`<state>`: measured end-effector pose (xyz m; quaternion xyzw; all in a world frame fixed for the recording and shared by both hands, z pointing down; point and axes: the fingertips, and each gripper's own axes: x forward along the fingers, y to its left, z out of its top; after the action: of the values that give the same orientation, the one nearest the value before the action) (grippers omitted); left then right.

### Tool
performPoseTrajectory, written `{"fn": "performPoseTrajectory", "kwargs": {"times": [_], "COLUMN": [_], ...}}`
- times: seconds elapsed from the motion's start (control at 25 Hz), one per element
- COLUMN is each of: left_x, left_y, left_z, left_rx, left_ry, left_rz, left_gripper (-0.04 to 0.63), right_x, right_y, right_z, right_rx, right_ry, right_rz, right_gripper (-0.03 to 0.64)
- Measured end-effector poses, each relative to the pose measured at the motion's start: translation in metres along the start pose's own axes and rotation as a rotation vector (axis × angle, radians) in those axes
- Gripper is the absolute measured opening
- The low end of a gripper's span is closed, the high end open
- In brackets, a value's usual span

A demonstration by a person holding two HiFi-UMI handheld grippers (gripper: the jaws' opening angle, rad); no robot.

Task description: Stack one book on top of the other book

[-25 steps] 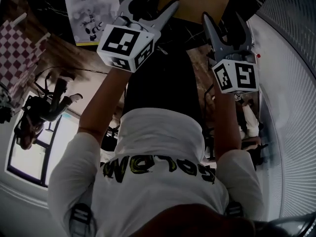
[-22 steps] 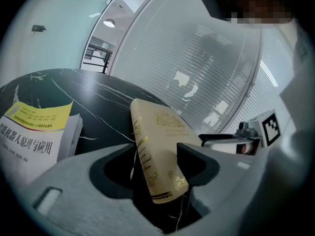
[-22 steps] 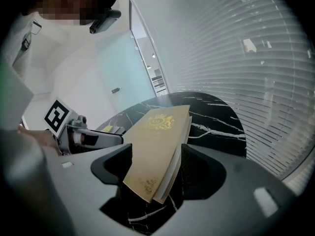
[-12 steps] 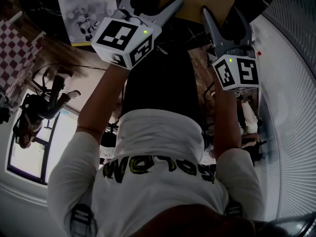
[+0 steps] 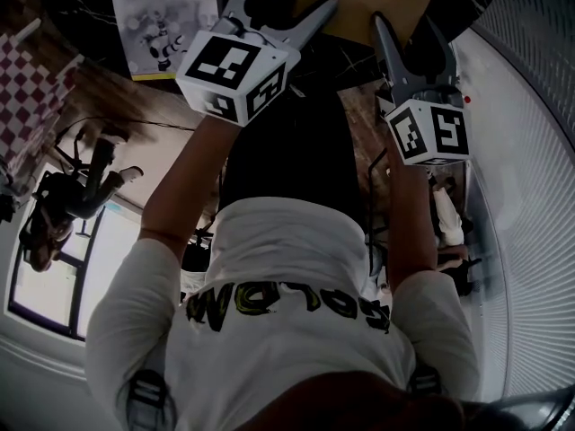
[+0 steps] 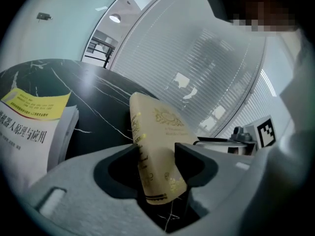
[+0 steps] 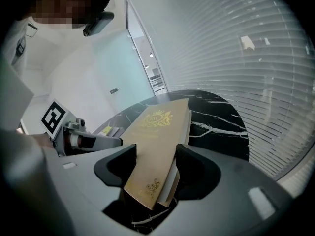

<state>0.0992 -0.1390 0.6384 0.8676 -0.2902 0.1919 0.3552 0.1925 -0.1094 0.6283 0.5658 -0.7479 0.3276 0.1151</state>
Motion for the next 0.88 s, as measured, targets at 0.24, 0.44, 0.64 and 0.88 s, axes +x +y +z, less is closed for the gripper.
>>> {"fn": "performPoseTrajectory", "kwargs": {"times": [0.24, 0.44, 0.64, 0.88], "left_x": [-0.015, -0.029, -0.058, -0.101], "left_y": [-0.017, -0.028, -0.051, -0.085], "left_z": [0.010, 0.023, 0.049, 0.078], "left_rx": [0.016, 0.028, 0.042, 0.057], "left_ry": [-0.014, -0.033, -0.074, -0.114], "left_rz": [0.000, 0.001, 0.007, 0.009], "left_gripper": [0.239, 0.239, 0.239, 0.239], "right_x": [-0.021, -0.034, -0.062, -0.104], "right_y": [0.009, 0.020, 0.041, 0.070], "right_z": [0.012, 0.025, 0.054, 0.088], "right_rx": [-0.007, -0.017, -0.049, -0.076], "right_ry": [-0.014, -0.031, -0.067, -0.104], "right_rz": [-0.006, -0.006, -0.011, -0.002], "right_gripper": [0.253, 0.252, 0.252, 0.252]}}
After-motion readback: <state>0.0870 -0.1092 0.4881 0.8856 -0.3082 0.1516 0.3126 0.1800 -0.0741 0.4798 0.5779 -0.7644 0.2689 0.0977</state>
